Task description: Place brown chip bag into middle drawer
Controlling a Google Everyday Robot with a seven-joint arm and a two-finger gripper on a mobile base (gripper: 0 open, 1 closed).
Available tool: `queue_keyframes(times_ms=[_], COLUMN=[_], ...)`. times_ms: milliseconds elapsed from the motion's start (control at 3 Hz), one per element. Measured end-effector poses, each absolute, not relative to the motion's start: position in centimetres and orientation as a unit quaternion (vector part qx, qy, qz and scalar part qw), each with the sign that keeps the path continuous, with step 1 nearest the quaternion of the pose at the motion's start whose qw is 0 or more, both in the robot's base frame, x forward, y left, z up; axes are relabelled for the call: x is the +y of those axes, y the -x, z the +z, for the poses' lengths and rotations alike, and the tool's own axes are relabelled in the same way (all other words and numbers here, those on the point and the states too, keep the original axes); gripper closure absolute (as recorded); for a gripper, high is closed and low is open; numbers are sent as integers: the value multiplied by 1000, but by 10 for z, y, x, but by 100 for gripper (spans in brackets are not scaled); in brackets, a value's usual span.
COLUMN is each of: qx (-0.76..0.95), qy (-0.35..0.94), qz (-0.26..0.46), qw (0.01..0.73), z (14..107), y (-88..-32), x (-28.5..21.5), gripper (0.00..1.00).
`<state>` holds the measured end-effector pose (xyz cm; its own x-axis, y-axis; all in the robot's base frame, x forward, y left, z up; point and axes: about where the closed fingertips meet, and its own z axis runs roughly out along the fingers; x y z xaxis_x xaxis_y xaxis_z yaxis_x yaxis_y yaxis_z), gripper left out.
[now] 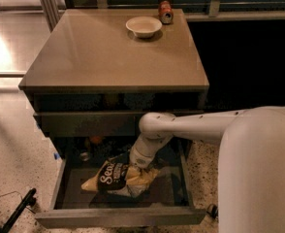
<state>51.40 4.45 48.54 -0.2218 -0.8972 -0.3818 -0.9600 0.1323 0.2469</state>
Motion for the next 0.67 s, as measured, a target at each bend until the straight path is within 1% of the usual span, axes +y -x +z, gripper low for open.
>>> queue_keyframes(times_ms=[667], qx=[752], qy=[614], qz=[232], qw=[64], z=[470], y=[-512], x=[43], gripper=[100])
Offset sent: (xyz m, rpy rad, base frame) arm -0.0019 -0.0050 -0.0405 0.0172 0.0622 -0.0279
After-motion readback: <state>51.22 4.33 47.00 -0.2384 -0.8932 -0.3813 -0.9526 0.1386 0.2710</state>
